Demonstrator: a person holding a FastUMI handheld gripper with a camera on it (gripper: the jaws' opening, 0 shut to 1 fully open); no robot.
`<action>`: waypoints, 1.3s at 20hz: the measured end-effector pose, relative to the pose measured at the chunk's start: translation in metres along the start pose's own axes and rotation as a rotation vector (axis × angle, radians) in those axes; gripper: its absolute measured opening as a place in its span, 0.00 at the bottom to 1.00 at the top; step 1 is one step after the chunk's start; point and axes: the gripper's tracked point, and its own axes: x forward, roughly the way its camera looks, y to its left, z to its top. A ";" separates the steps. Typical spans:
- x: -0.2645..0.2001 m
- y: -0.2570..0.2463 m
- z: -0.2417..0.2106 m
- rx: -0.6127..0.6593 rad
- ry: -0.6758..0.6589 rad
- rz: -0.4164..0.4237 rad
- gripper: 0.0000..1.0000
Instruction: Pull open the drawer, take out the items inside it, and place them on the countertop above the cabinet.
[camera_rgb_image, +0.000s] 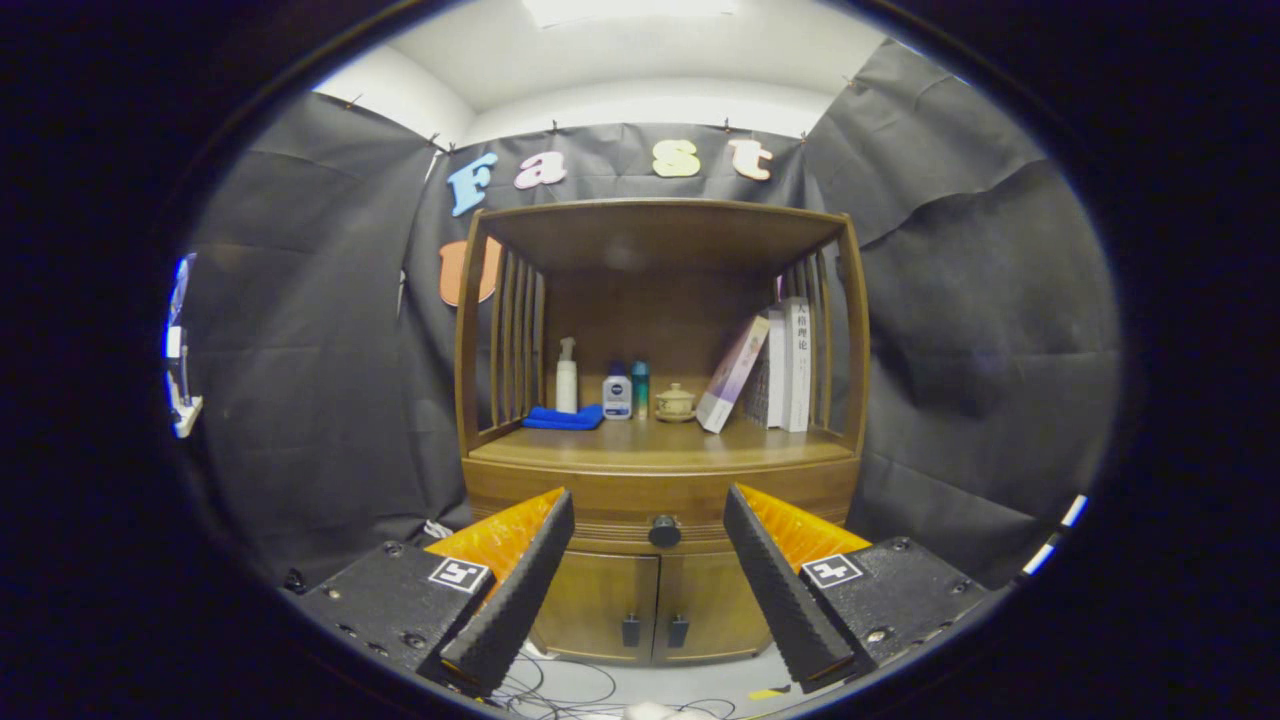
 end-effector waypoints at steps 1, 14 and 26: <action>0.000 0.000 0.000 0.002 0.002 0.000 0.99; 0.076 -0.002 -0.026 0.023 0.018 0.000 0.99; 0.191 -0.012 -0.104 -0.007 0.127 -0.006 0.99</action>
